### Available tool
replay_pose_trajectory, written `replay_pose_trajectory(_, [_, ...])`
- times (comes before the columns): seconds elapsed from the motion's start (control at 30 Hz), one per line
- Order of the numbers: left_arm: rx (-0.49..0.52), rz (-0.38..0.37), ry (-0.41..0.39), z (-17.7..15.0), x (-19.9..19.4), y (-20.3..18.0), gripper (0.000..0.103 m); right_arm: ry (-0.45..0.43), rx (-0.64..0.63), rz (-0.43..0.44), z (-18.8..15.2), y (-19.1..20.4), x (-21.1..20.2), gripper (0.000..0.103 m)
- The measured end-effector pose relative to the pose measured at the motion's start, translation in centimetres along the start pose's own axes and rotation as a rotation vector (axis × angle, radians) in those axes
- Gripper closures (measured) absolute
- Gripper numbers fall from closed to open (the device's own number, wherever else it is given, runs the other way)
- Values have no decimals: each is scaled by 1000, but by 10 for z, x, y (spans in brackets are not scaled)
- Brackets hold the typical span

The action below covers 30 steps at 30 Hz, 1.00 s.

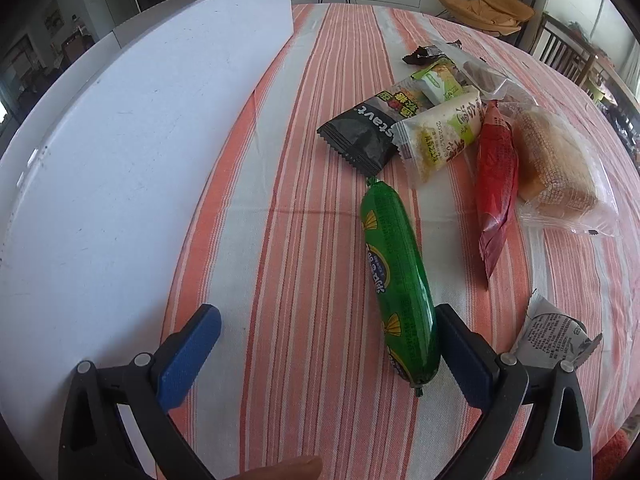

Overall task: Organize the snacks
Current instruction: 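Grasp the green sausage with the left tool while the right tool grasps the silver packet, then carry both snacks into the cardboard box and open both tools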

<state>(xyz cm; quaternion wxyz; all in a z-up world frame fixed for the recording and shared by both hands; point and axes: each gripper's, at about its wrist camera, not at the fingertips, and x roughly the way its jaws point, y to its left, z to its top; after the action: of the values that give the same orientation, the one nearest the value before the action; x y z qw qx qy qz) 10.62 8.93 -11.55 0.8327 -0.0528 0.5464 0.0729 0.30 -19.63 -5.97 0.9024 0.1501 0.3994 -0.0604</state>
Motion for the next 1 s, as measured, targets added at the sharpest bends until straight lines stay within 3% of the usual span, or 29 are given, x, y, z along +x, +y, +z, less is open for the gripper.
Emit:
replay_pose_trajectory(0.27, [5, -2, -60, 14, 3, -4, 0, 2, -10, 9, -1, 2, 0, 14])
replay_pose_trajectory(0.37, [43, -23, -41, 14, 2, -4, 2, 6, 11, 29, -1, -2, 1, 14])
replay_pose_trajectory(0.43, [106, -56, -106, 9, -9, -6, 41, 3, 15, 64, 0, -3, -1, 14])
replay_pose_trajectory(0.47, [144, -80, -122, 7, -13, -10, 79, 0, 8, 99, 0, -1, -2, 14])
replay_pose_trajectory(0.5, [175, -57, -132, 5, -15, -12, 81, -1, -7, 147, 1, 2, -2, 14])
replay_pose_trajectory(0.57, [180, -141, -137, 1, -17, -9, 81, 24, -79, 276, 4, 19, 2, 14])
replay_pose_trajectory(0.67, [162, -195, -150, -7, -26, 0, 81, 134, -263, 431, 9, 61, 26, 15])
replay_pose_trajectory(0.87, [125, -290, -173, -18, -56, 17, 81, 270, -437, 454, 5, 127, 89, 18])
replay_pose_trajectory(0.93, [131, -315, -188, -26, -71, 19, 81, 285, -473, 444, 1, 139, 98, 28])
replay_pose_trajectory(0.97, [132, -328, -197, -30, -80, 18, 81, 268, -491, 396, -1, 142, 99, 68])
replay_pose_trajectory(1.0, [134, -341, -208, -33, -88, 19, 81, 256, -481, 370, -2, 141, 98, 71])
